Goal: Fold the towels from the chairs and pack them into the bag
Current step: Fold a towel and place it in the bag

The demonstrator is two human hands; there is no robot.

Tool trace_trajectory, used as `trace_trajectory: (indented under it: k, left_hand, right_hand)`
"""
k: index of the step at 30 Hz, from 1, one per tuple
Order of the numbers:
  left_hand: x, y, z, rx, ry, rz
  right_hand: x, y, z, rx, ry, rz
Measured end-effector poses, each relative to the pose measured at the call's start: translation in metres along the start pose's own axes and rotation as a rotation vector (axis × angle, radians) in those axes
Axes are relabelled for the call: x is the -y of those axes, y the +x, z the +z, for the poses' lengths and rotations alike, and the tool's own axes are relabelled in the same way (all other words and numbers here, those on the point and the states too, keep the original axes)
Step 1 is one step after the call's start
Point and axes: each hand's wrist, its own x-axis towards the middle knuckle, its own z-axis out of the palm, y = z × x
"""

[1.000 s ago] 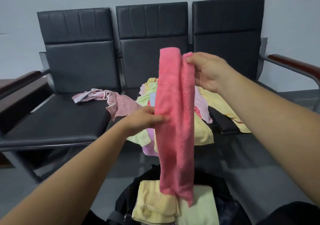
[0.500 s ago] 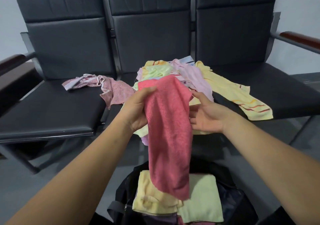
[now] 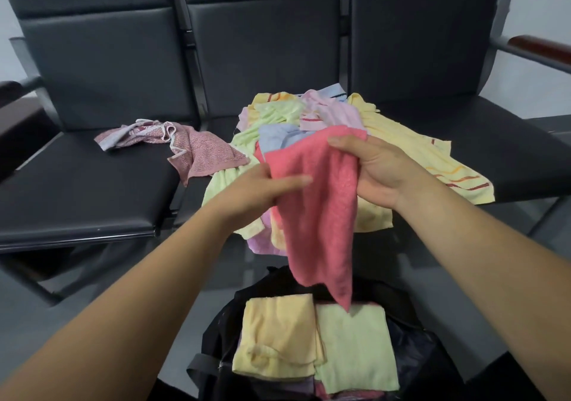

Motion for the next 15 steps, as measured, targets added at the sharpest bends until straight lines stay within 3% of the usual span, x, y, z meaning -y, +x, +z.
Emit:
trace_trajectory:
  k: [3, 8, 13, 15]
  left_hand:
    - [0.005, -0.004, 0.007, -0.093, 0.104, -0.006]
    - [-0.007, -0.005, 0.013, -0.128, -0.345, 0.002]
    - [-0.022, -0.013, 0.017, -0.174, -0.608, -0.044]
    - [-0.024, -0.014, 0.016, -0.174, -0.651, -0.037]
  right_hand:
    - [0.003, 0.0, -0.002, -0.057, 0.0, 0.0]
    - [0.01, -0.004, -0.01, -0.067, -0.115, 0.16]
    - [0.014, -0.01, -0.024, 0.055, 0.152, 0.238]
    - [0.01, -0.012, -0.024, 0.058, 0.103, 0.361]
